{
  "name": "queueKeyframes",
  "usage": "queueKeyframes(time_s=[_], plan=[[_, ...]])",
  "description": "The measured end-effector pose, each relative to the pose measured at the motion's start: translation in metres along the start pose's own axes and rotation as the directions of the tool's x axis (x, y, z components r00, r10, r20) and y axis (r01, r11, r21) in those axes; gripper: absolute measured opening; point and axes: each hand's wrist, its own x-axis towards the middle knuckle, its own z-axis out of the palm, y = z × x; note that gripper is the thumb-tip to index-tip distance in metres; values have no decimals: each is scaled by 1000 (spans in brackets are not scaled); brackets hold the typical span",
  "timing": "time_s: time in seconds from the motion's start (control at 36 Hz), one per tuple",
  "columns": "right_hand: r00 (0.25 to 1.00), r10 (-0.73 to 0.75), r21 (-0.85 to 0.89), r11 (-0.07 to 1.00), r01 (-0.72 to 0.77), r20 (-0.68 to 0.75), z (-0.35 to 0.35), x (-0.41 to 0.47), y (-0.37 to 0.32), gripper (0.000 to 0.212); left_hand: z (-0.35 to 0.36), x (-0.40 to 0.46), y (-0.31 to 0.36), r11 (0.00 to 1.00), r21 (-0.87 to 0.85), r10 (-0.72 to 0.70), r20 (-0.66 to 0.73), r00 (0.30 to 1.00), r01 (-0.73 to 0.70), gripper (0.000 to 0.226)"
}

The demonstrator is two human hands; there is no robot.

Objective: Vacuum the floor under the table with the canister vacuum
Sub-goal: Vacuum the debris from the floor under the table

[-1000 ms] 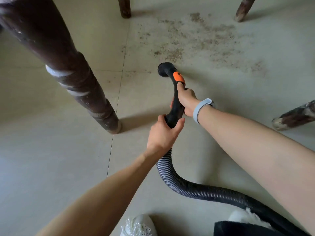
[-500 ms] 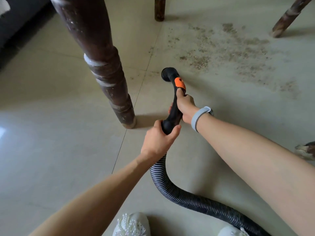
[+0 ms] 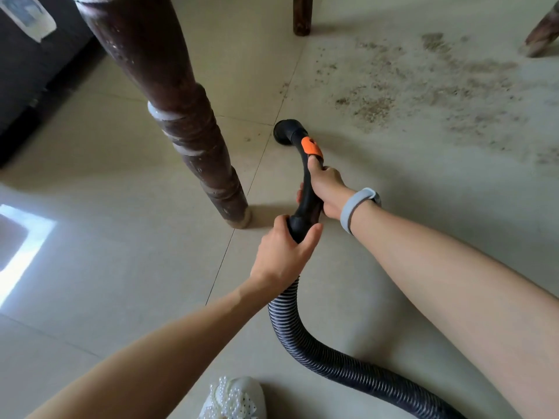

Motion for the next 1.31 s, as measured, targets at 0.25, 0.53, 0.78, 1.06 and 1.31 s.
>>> queueKeyframes(time_s=[0.25, 0.53, 0.78, 1.06, 1.31], plan=[[998, -26, -26, 999, 27, 57, 25, -7, -4, 44, -9, -5, -5, 996, -63, -61, -34, 998, 59, 41], [995, -68, -141, 987, 79, 77, 43, -9, -19, 41, -16, 0, -3, 987, -138, -97, -58, 994, 89, 39], [991, -46, -173, 983, 68, 127, 49, -25, -8, 36, -18, -22, -7, 978, -174, -125, -52, 991, 114, 35], [992, -30, -119, 992, 45, 120, 22, -58, 27, 33, -12, -63, -11, 985, -132, -97, 115, 989, 112, 36], [989, -53, -155, 985, 74, 135, 16, -67, 35, 29, -10, -74, -13, 989, -102, -89, 161, 983, 106, 38]])
